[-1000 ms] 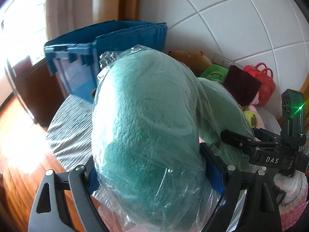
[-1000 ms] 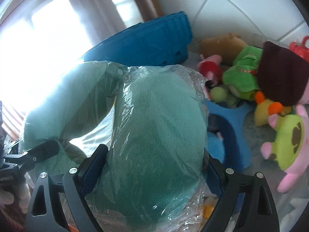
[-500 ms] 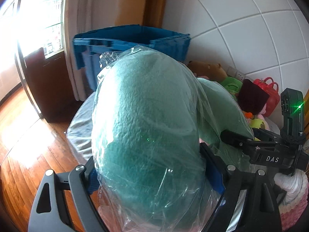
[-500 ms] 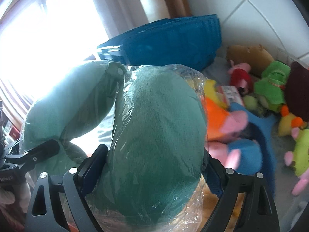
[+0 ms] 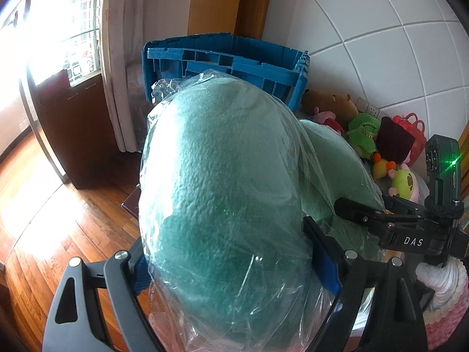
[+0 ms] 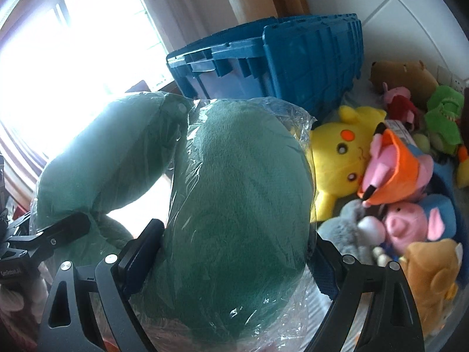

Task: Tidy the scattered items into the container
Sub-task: 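Carry the teal bagged pillow with both tools over the blue crate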

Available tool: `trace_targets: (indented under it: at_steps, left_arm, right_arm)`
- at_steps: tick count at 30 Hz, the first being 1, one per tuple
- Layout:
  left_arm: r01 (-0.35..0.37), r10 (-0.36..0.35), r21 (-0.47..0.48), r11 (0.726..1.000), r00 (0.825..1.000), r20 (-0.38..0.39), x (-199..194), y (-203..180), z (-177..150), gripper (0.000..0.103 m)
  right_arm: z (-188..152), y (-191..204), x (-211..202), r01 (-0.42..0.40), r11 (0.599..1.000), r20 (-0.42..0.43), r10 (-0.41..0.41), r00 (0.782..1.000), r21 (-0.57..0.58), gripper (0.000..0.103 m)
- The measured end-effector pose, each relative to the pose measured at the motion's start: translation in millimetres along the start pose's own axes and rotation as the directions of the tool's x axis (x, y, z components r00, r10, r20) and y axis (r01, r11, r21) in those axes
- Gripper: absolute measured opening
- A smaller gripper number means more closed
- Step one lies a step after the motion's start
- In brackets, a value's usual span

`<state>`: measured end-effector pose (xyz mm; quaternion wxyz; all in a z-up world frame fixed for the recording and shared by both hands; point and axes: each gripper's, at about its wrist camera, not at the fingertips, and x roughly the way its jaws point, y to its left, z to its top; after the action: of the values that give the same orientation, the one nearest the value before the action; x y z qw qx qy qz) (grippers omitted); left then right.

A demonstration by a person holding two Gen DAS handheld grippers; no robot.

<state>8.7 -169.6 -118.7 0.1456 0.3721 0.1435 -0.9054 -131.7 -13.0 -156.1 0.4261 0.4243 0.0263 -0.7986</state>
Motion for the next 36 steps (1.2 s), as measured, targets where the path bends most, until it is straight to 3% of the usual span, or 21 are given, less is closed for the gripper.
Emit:
trace_targets:
  at_steps: [4, 9, 20, 29, 36]
  left_arm:
    - [0.022, -0.023, 0.017, 1.0, 0.999, 0.038, -1, 12, 23, 0.088]
    - [0.039, -0.045, 0.054, 0.998, 0.992, 0.114, 0, 17, 76, 0.088]
    - [0.047, -0.086, 0.145, 0.988, 0.959, 0.271, 10, 21, 212, 0.088]
    - [0.107, -0.165, 0.235, 0.966, 0.956, 0.243, 84, 53, 314, 0.088]
    - [0.236, -0.297, 0.35, 0.906, 0.946, 0.13, 181, 72, 424, 0.088]
  right_arm:
    - [15, 14, 0, 0.023, 1.0, 0.025, -0.023, 0.999, -0.009, 0.091]
    - [60, 20, -3, 0.048, 0.998, 0.107, -0.045, 0.993, -0.029, 0.091]
    - [198, 14, -10, 0.067, 0.996, 0.314, -0.048, 0.948, -0.053, 0.091]
    - [285, 0, 39, 0.112, 0.994, 0.346, -0.109, 0.932, 0.01, 0.091]
    - [359, -28, 99, 0.204, 0.967, 0.32, -0.243, 0.916, 0.152, 0.091]
